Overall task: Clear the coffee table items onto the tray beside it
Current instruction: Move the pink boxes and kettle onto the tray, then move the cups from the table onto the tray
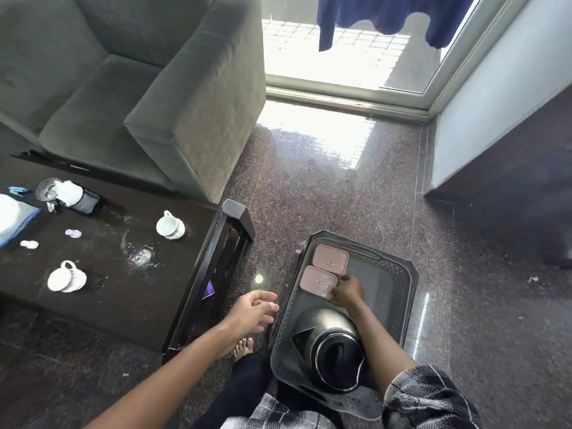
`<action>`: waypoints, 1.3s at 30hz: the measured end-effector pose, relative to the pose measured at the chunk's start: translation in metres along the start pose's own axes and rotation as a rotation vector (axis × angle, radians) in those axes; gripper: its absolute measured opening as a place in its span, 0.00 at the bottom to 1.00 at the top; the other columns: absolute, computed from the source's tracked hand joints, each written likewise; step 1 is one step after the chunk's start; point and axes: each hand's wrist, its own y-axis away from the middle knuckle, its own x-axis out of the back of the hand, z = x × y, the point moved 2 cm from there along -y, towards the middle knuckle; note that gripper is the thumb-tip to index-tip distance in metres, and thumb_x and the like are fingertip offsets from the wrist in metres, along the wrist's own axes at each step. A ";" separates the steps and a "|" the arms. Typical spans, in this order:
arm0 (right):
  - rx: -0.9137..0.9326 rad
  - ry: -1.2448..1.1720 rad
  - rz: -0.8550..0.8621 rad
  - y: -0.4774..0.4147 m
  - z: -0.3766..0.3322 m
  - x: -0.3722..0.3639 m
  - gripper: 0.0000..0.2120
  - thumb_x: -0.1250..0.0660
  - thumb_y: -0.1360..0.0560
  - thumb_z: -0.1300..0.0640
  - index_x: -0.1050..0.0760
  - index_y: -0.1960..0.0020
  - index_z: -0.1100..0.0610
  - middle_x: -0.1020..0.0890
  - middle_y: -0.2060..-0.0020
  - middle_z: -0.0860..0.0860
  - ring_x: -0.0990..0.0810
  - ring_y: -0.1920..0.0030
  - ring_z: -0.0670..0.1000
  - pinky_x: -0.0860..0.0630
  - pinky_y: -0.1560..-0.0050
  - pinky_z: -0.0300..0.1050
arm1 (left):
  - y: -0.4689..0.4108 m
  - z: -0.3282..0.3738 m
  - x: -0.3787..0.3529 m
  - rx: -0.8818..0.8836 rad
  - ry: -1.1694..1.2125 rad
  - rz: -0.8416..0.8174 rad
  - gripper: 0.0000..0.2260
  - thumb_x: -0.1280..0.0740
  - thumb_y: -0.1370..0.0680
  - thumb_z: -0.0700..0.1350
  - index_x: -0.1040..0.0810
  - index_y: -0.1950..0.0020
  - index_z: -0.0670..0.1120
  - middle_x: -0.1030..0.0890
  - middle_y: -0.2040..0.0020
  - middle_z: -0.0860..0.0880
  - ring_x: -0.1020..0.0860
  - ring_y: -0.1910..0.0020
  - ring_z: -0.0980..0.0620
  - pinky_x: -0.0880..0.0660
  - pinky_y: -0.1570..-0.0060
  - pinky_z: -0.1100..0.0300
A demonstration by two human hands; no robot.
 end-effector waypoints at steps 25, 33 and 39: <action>0.353 -0.118 0.038 0.196 -0.103 0.015 0.05 0.36 0.26 0.66 0.23 0.52 0.63 0.20 0.63 0.57 0.22 0.68 0.51 0.26 0.70 0.40 | 0.021 -0.021 0.046 -0.105 0.202 0.042 0.07 0.37 0.22 0.44 0.25 0.45 0.50 0.20 0.44 0.48 0.21 0.50 0.51 0.25 0.56 0.63; 0.493 0.007 -0.239 0.302 -0.128 -0.137 0.07 0.39 0.27 0.69 0.24 0.59 0.61 0.24 0.72 0.54 0.25 0.79 0.43 0.31 0.79 0.33 | 0.055 -0.104 0.144 -0.129 0.419 0.149 0.05 0.37 0.22 0.43 0.25 0.48 0.51 0.20 0.53 0.53 0.22 0.59 0.56 0.27 0.58 0.63; 0.510 0.241 -0.449 0.381 -0.109 -0.273 0.11 0.40 0.26 0.69 0.26 0.64 0.57 0.24 0.71 0.53 0.26 0.78 0.43 0.32 0.75 0.35 | 0.092 -0.197 0.245 -0.155 0.610 0.265 0.07 0.40 0.21 0.40 0.26 0.46 0.48 0.20 0.56 0.53 0.24 0.62 0.55 0.30 0.63 0.63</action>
